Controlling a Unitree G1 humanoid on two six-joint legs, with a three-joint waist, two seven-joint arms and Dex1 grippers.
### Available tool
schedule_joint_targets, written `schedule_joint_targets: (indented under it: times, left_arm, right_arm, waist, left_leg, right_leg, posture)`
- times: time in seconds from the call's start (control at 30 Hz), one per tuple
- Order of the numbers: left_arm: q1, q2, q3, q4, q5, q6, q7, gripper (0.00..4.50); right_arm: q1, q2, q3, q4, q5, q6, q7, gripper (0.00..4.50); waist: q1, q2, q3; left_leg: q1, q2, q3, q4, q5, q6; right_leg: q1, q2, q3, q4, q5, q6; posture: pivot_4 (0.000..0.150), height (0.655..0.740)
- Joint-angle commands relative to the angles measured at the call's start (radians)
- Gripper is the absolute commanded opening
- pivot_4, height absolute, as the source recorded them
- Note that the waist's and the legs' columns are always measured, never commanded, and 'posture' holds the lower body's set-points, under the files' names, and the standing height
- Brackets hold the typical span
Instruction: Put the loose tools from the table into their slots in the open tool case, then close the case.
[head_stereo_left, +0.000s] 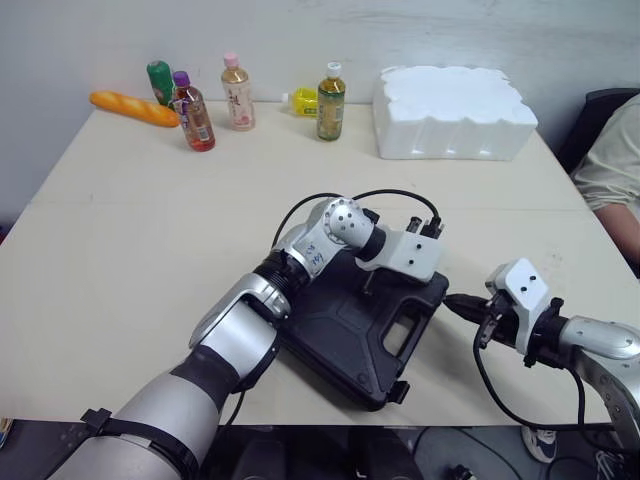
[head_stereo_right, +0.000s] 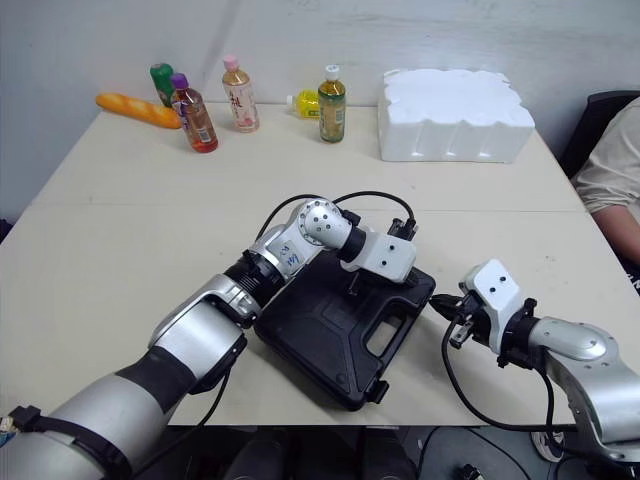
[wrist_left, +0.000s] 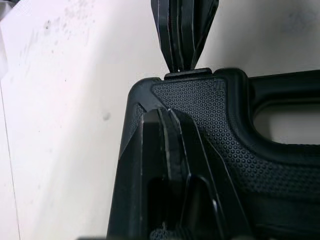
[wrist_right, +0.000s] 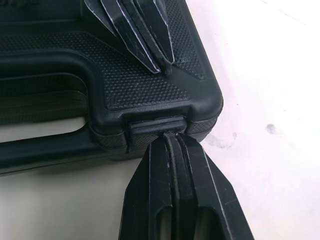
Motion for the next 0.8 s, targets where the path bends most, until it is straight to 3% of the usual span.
schedule_joint_targets:
  times: [0.03, 0.23, 0.3, 0.4, 0.5, 0.6, 0.7, 0.8]
  left_arm:
    - [0.075, -0.007, -0.1, 0.053, 0.094, 0.031, -0.04, 0.02]
    - [0.077, 0.0, -0.068, 0.034, 0.062, 0.069, -0.056, 0.02]
    - [0.073, 0.013, -0.014, 0.0, -0.001, 0.108, -0.101, 0.02]
    - [0.066, 0.074, 0.111, -0.113, -0.188, 0.179, -0.278, 0.02]
    - [0.115, 0.171, 0.159, -0.357, -0.384, 0.337, -0.486, 0.02]
    - [0.189, 0.336, 0.045, -0.637, -0.557, 0.488, -0.535, 0.02]
    - [0.238, 0.469, -0.075, -0.807, -0.631, 0.536, -0.535, 0.02]
    - [0.275, 0.452, -0.17, -0.788, -0.493, 0.475, -0.482, 0.02]
  right_arm:
    - [-0.031, 0.021, 0.016, -0.078, 0.045, -0.013, 0.007, 0.0]
    - [0.013, -0.015, -0.003, -0.1, 0.025, 0.001, 0.019, 0.0]
    - [0.069, -0.04, -0.057, -0.133, 0.045, 0.013, 0.045, 0.0]
    - [0.195, -0.079, -0.168, -0.208, 0.078, 0.039, 0.095, 0.0]
    - [0.319, -0.085, -0.241, -0.306, 0.142, 0.077, 0.134, 0.0]
    - [0.427, -0.084, -0.238, -0.389, 0.194, 0.104, 0.162, 0.0]
    - [0.501, -0.093, -0.203, -0.439, 0.214, 0.119, 0.172, 0.0]
    - [0.489, -0.109, -0.076, -0.447, 0.175, 0.108, 0.153, 0.0]
  waist:
    - [-0.002, 0.0, -0.002]
    - [-0.004, 0.0, -0.004]
    - [0.001, 0.001, -0.004]
    - [0.008, 0.005, -0.003]
    - [0.008, 0.01, 0.0]
    - [0.011, 0.013, 0.002]
    - [0.012, 0.013, 0.002]
    - [0.015, 0.013, 0.002]
  left_leg:
    - [0.0, 0.001, 0.0, 0.0, 0.0, 0.0]
    - [0.0, 0.001, 0.0, 0.0, 0.0, 0.0]
    - [-0.001, 0.001, 0.0, 0.0, 0.0, 0.0]
    - [-0.003, 0.0, 0.0, 0.0, 0.0, 0.0]
    - [-0.005, 0.0, 0.0, -0.001, 0.0, -0.002]
    - [-0.005, 0.001, -0.001, 0.0, 0.003, -0.007]
    - [-0.004, 0.001, -0.002, -0.001, 0.003, -0.007]
    - [-0.002, -0.001, -0.002, 0.0, -0.001, -0.001]
  right_leg:
    - [0.0, 0.0, 0.0, 0.0, 0.0, 0.0]
    - [0.0, 0.0, 0.0, 0.0, 0.0, 0.0]
    - [0.0, 0.0, 0.0, 0.0, 0.0, 0.0]
    - [-0.003, 0.0, 0.0, 0.001, 0.0, 0.0]
    - [-0.005, 0.001, 0.0, 0.002, 0.0, 0.0]
    - [-0.005, 0.0, 0.002, 0.002, 0.0, -0.001]
    - [-0.003, -0.001, 0.01, 0.0, 0.0, -0.001]
    - [0.0, -0.002, 0.011, -0.002, 0.0, 0.0]
  posture:
    - [0.15, 0.74]
    - [0.15, 0.74]
    - [0.15, 0.74]
    - [0.15, 0.74]
    - [0.15, 0.74]
    - [0.15, 0.74]
    - [0.15, 0.74]
    - [0.15, 0.74]
